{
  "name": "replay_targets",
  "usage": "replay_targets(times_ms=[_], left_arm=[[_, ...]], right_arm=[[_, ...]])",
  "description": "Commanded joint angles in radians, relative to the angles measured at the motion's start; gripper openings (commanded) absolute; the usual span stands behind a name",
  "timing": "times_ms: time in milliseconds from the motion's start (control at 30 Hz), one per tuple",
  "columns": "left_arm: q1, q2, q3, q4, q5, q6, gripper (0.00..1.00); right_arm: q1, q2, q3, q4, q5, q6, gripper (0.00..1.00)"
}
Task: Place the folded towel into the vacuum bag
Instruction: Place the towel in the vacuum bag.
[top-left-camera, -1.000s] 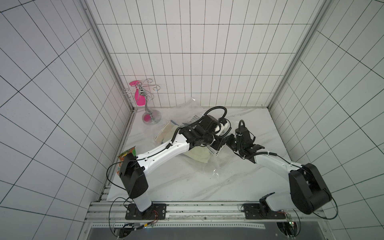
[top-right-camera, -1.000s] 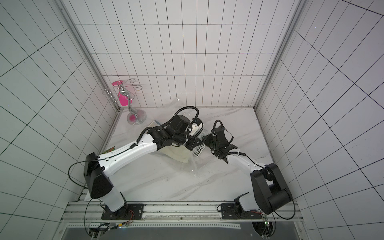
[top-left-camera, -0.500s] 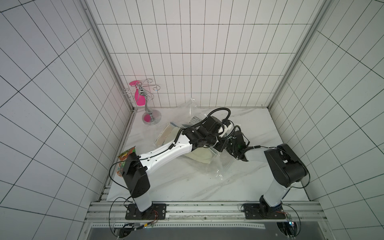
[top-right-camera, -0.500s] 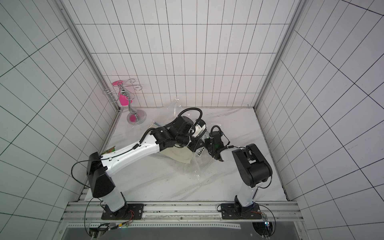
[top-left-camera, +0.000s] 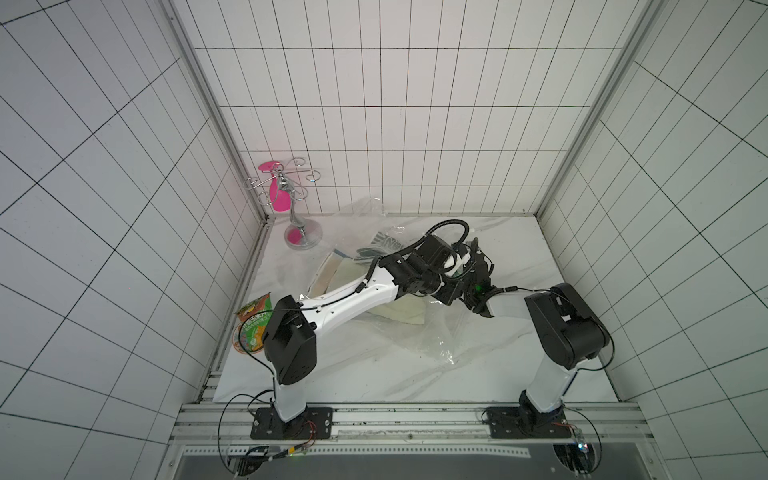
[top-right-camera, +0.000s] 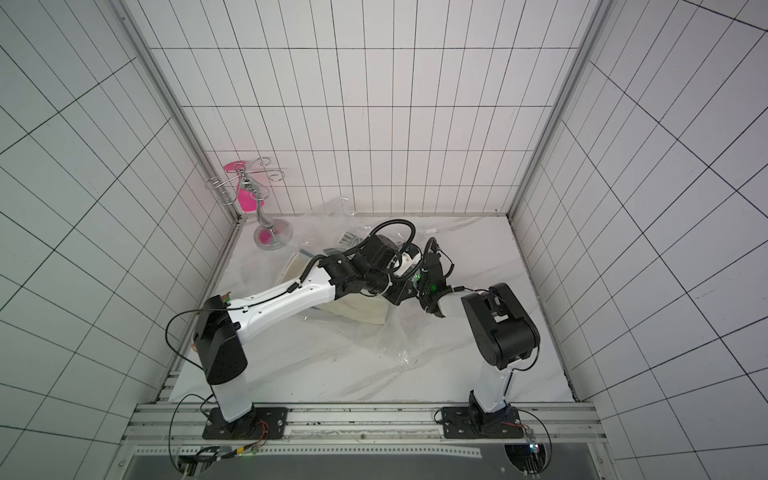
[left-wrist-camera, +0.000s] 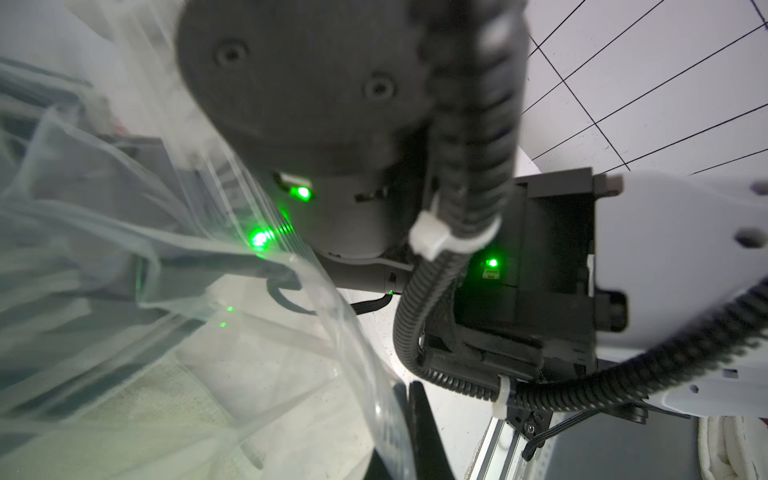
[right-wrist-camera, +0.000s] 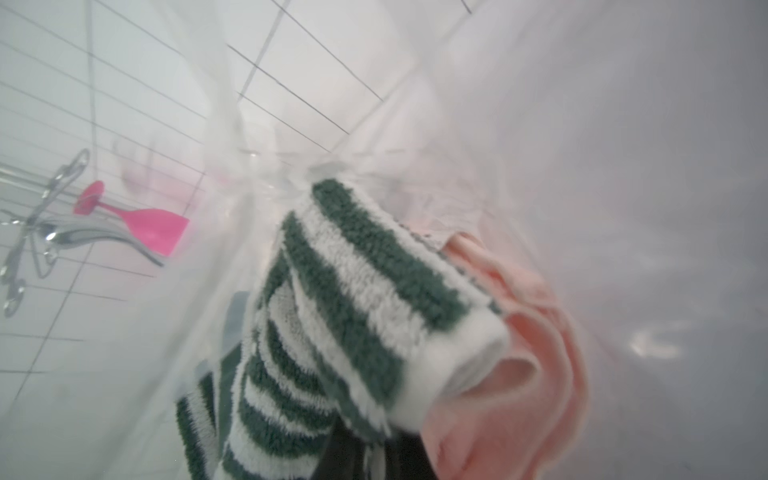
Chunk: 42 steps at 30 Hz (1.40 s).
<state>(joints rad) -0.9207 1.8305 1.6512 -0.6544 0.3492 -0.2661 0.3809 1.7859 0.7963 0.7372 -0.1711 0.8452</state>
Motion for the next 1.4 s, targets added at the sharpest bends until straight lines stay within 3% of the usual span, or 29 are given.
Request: replay_targets(times_ms=[0, 167, 267, 400, 467, 533, 633, 767, 900, 1033, 1133, 1233, 1367], left_arm=[[-0.014, 0.0, 0.033, 0.026, 0.053, -0.001, 0.0], [-0.012, -0.017, 0.032, 0.027, 0.057, 0.004, 0.0], [-0.002, -0.02, 0.031, 0.024, 0.054, 0.013, 0.0], [0.042, -0.024, 0.029, 0.018, 0.044, 0.008, 0.0], [0.057, -0.034, 0.025, 0.026, 0.037, 0.002, 0.11], [0.061, -0.047, 0.026, 0.033, 0.039, -0.004, 0.26], [0.059, -0.085, 0.024, 0.045, 0.064, -0.026, 0.4], [0.06, -0.183, -0.029, 0.112, 0.073, -0.074, 0.48], [0.076, -0.268, -0.07, 0.112, 0.012, -0.092, 0.52], [0.163, -0.384, -0.213, 0.132, -0.058, -0.137, 0.52], [0.238, -0.444, -0.358, 0.178, -0.12, -0.183, 0.52], [0.26, -0.452, -0.478, 0.231, -0.138, -0.221, 0.52], [0.26, -0.432, -0.554, 0.223, -0.187, -0.264, 0.52]], right_arm=[[-0.011, 0.012, 0.075, 0.087, -0.006, -0.109, 0.03], [-0.045, 0.141, 0.113, -0.055, 0.037, -0.027, 0.22], [-0.039, 0.145, 0.047, -0.015, 0.055, 0.032, 0.45], [-0.031, 0.004, -0.037, -0.071, 0.031, 0.035, 0.65], [-0.029, -0.092, -0.032, -0.237, 0.005, 0.02, 0.7], [-0.03, -0.192, -0.052, -0.361, -0.027, -0.014, 0.71], [-0.03, -0.337, -0.127, -0.555, -0.029, -0.003, 0.72], [-0.031, -0.499, -0.252, -0.774, 0.033, 0.09, 0.71], [-0.059, -0.713, -0.314, -0.987, 0.116, 0.165, 0.7], [-0.097, -0.932, -0.152, -1.292, 0.298, 0.027, 0.69], [-0.115, -0.899, 0.054, -1.422, 0.305, -0.131, 0.68], [-0.1, -0.76, 0.267, -1.458, 0.159, -0.252, 0.62], [0.021, -0.519, 0.525, -1.463, 0.085, -0.355, 0.61]])
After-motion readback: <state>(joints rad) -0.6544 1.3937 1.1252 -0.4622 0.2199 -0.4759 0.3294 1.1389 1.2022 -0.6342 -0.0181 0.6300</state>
